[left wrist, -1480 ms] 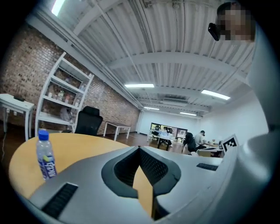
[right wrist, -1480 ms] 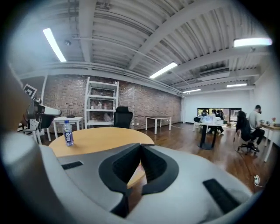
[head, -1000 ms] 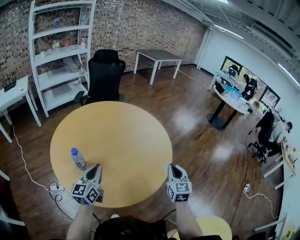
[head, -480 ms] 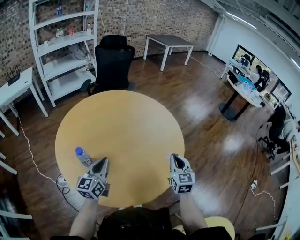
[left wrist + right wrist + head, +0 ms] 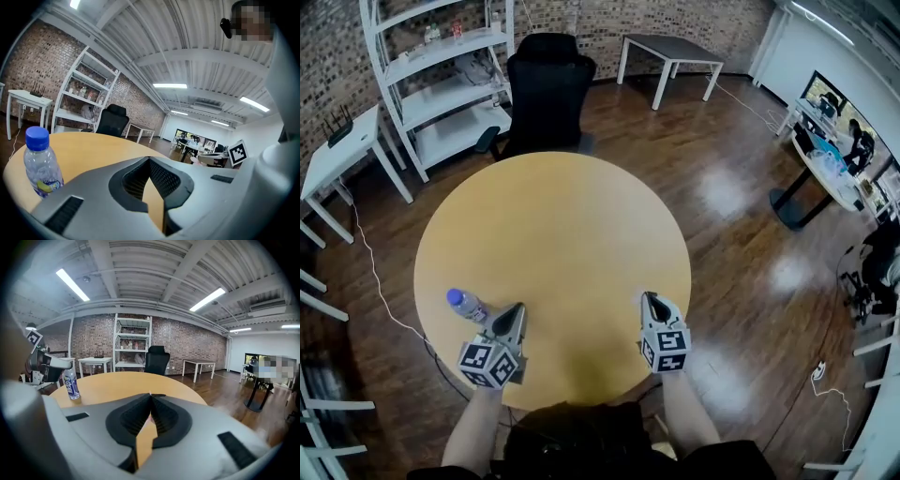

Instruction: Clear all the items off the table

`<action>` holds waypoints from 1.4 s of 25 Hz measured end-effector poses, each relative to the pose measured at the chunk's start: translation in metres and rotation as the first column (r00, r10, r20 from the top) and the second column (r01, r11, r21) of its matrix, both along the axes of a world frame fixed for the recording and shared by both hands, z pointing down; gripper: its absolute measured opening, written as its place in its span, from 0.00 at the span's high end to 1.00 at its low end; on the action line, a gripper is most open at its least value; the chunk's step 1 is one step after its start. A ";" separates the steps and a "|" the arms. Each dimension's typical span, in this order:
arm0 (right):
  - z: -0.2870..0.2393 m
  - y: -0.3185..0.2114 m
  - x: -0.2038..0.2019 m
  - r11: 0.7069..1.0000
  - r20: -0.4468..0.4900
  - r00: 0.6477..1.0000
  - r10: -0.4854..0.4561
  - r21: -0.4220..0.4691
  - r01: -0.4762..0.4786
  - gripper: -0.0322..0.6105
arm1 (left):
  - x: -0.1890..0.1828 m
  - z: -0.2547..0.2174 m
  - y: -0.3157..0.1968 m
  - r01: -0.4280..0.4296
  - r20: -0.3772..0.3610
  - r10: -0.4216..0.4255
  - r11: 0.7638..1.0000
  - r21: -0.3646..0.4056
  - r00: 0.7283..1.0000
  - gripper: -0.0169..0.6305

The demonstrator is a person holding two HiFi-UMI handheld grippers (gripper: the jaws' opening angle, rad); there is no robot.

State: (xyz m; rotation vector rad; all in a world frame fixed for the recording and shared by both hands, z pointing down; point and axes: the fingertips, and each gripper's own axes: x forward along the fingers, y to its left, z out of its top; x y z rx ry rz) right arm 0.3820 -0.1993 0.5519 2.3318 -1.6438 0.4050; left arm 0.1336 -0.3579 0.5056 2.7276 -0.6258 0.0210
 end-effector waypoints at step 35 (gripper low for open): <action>0.120 -0.020 -0.024 0.969 0.141 0.990 -0.001 -0.244 0.036 0.76 | -0.004 0.081 0.000 -0.016 0.163 0.039 0.990 -0.141 0.986 0.97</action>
